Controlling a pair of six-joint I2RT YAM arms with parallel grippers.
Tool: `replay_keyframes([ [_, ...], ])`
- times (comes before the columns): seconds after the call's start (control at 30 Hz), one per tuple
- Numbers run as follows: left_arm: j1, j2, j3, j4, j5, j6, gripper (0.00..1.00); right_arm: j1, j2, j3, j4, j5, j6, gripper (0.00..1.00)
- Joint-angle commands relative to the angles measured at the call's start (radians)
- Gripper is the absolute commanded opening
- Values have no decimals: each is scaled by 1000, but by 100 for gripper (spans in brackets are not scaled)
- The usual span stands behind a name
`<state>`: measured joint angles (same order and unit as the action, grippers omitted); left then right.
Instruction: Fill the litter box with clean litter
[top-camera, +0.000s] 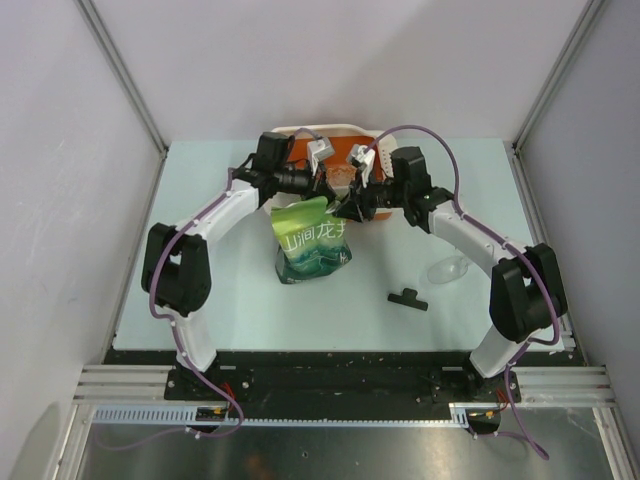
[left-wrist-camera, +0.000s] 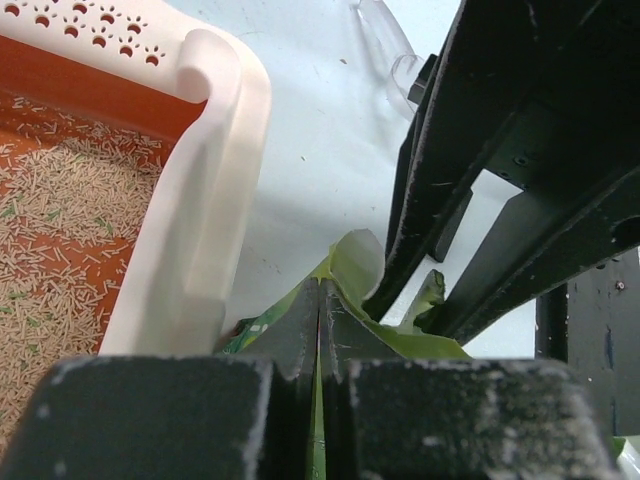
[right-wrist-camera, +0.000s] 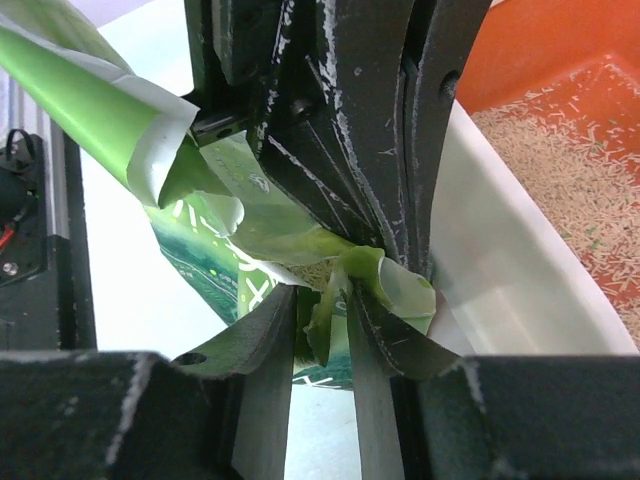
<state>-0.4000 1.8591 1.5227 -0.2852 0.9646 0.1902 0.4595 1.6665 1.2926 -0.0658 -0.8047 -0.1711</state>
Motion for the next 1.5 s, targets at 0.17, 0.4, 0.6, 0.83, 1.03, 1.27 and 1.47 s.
replay_keyframes([
  [0.17,-11,2,51,12,30,-43,0,-24,-48,47,-17,20,-79,34],
  [0.4,9,5,57,12,-6,-55,0,-12,-19,47,-46,-50,-39,26],
  [0.6,27,8,70,12,-10,-74,0,48,9,47,34,-50,15,23],
  [0.83,36,11,62,11,-1,-81,0,12,-11,51,1,-47,2,32],
  [1.03,44,25,97,12,-24,-92,0,-105,-48,129,-104,-65,-25,64],
  [1.27,85,26,159,11,-79,-113,6,-194,-31,154,-192,-166,-71,80],
  [1.47,164,-15,200,-18,-102,-156,8,-190,10,155,-124,-313,-67,88],
])
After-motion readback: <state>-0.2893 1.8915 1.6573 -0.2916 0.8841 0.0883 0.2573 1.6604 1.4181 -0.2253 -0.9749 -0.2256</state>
